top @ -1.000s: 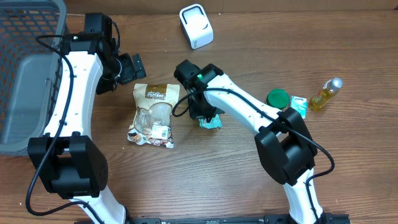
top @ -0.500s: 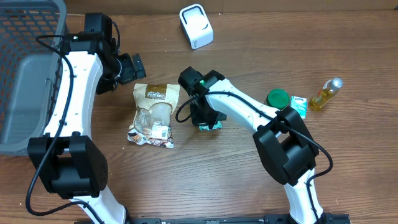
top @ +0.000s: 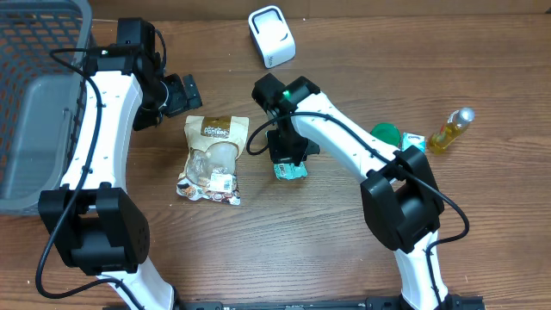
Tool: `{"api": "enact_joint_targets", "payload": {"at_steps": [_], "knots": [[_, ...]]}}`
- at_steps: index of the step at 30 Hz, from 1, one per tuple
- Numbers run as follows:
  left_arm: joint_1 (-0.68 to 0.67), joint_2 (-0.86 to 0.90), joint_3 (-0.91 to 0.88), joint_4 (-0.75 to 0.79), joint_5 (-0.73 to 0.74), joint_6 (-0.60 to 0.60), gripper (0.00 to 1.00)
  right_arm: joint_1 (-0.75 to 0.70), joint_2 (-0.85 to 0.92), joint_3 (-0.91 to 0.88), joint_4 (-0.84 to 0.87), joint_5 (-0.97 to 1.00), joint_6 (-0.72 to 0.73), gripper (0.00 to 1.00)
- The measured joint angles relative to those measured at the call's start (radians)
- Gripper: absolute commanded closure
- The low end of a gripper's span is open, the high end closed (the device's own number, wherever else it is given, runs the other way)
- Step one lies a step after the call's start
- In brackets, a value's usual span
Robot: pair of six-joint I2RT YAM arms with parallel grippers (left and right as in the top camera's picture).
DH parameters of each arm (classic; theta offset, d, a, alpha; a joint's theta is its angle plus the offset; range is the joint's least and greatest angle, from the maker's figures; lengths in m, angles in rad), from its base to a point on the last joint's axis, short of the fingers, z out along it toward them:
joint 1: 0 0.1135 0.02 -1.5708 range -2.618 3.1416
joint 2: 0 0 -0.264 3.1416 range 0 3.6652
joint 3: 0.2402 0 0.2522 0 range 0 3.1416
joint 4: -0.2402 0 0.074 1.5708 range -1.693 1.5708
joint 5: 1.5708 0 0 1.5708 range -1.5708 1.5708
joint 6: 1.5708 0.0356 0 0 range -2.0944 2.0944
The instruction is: Scan the item barcode
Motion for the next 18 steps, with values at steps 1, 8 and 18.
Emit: {"api": "enact_joint_targets", "payload": {"at_steps": [1, 8, 18], "knots": [[0.000, 0.000, 0.000, 0.000, 0.000, 0.000, 0.00, 0.003, 0.000, -0.018, 0.022, -0.010, 0.000, 0.96], [0.000, 0.000, 0.000, 0.000, 0.000, 0.000, 0.00, 0.027, 0.000, -0.140, 0.177, -0.079, -0.001, 0.96], [0.000, 0.000, 0.000, 0.000, 0.000, 0.000, 0.00, 0.025, -0.007, -0.184, 0.248, -0.167, -0.003, 0.96]]}}
